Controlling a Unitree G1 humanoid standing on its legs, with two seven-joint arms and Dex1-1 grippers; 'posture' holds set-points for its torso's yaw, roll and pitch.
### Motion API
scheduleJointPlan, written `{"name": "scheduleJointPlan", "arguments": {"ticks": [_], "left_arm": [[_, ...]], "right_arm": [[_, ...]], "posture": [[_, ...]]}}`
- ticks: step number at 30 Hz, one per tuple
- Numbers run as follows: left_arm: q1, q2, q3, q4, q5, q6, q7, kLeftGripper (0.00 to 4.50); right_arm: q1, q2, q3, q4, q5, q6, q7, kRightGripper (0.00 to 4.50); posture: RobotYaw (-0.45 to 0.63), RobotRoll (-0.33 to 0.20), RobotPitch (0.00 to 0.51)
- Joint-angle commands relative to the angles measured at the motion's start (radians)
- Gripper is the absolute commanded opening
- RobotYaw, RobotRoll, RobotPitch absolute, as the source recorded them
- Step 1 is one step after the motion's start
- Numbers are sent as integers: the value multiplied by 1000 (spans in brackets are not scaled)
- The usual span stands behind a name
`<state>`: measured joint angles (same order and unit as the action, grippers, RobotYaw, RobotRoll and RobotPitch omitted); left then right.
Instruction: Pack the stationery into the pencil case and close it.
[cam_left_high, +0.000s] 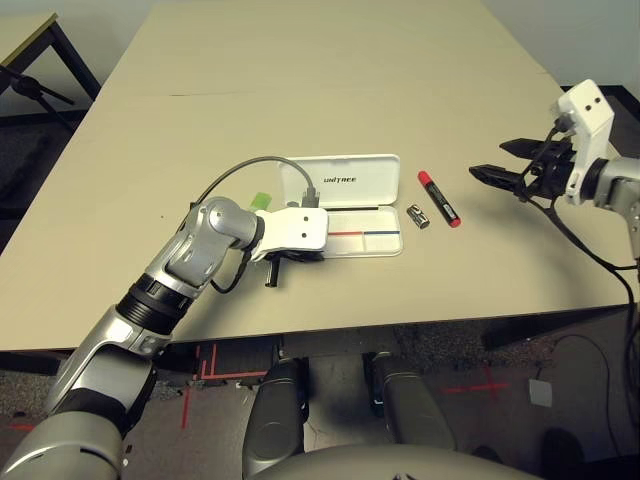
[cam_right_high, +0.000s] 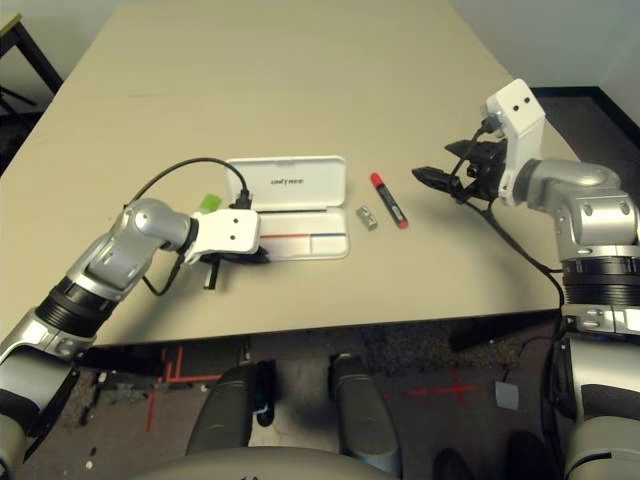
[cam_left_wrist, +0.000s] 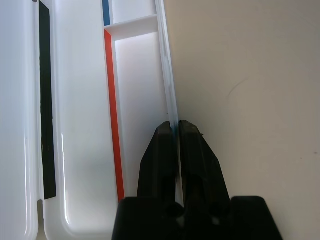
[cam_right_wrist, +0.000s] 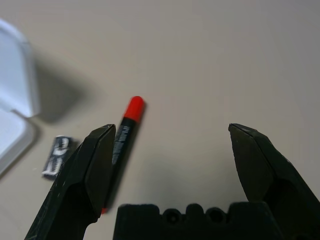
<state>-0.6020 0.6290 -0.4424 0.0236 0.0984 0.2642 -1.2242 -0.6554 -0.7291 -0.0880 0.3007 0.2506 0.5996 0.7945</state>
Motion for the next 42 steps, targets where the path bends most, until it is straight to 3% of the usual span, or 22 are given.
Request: {"name": "scheduleJointPlan", "arguments": {"ticks": [1, 7, 12, 13, 22, 29, 42], "left_arm": [[15, 0, -14, 20, 16, -12, 9, 299], [5, -2, -8, 15, 11, -5, 10, 2352], [-15, 2, 35, -55, -45, 47, -10, 4383], [-19, 8, 48, -70, -63, 62, -18, 4485], [-7, 74, 124, -161, -152, 166, -47, 4485], [40, 74, 127, -285, -198, 273, -15, 4485], [0, 72, 140, -320, -237, 347, 18, 4485]], "right_arm": [[-43, 32, -2, 19, -18, 73, -86, 4500], [-83, 70, 6, 28, -8, 153, -112, 4500], [-118, 111, 25, 50, -13, 231, -124, 4500], [-123, 114, 35, 58, -15, 245, -116, 4500], [-172, 129, 122, 147, -59, 263, -95, 4500], [-186, 150, 150, 199, -90, 232, -91, 4500], [-177, 172, 162, 266, -115, 199, -96, 4500]], "posture": [[-46, 0, 149], [-38, 0, 148], [-15, 0, 147], [-9, 0, 146], [49, 0, 152], [71, 0, 151], [76, 0, 146]]}}
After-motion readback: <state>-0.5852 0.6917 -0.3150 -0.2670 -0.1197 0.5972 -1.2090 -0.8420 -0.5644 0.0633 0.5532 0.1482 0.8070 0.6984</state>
